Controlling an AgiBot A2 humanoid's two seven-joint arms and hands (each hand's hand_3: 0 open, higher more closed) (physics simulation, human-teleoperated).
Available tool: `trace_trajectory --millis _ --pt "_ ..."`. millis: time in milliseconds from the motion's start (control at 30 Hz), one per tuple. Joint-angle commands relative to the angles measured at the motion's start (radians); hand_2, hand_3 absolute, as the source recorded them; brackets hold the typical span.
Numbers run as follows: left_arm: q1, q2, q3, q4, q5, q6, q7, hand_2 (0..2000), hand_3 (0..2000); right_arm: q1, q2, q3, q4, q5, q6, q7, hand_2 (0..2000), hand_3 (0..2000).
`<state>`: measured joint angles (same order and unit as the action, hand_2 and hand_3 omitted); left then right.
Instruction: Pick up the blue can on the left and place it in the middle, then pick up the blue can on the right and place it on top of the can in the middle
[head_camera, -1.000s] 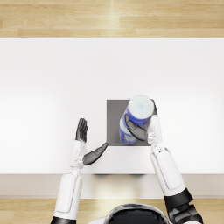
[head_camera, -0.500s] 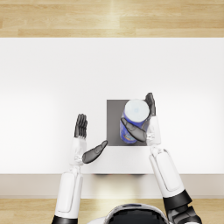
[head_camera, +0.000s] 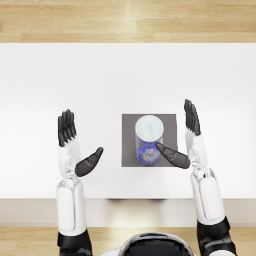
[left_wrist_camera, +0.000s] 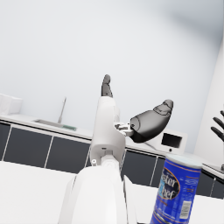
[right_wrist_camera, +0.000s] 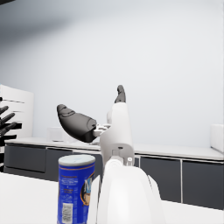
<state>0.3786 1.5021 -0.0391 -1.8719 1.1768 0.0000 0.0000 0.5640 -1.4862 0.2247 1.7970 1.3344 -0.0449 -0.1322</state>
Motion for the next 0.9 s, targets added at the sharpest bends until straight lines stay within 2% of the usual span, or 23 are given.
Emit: trace_trajectory --millis 33,167,267,433,900 --pt "0.043 -0.01 -0.079 -0.014 0.0 0.0 0.0 0 0 0.005 -0.003 -0.094 0.05 0.0 0.013 0.01 0 0" --pt "0.058 -0.02 -0.153 -0.026 0.0 0.0 0.0 0 0 -0.033 0.0 -0.18 0.092 0.0 0.036 0.088 0 0" --pt "0.045 -0.017 -0.189 -0.03 0.0 0.0 0.0 0 0 -0.058 -0.002 -0.25 0.092 0.0 0.042 0.116 0 0" --pt "0.014 -0.006 -0.181 -0.016 0.0 0.0 0.0 0 0 -0.086 -0.005 -0.257 0.058 -0.001 0.044 0.129 0 0" --pt "0.004 -0.003 -0.181 -0.013 0.0 0.0 0.0 0 0 -0.098 -0.007 -0.257 0.056 -0.001 0.045 0.132 0 0"
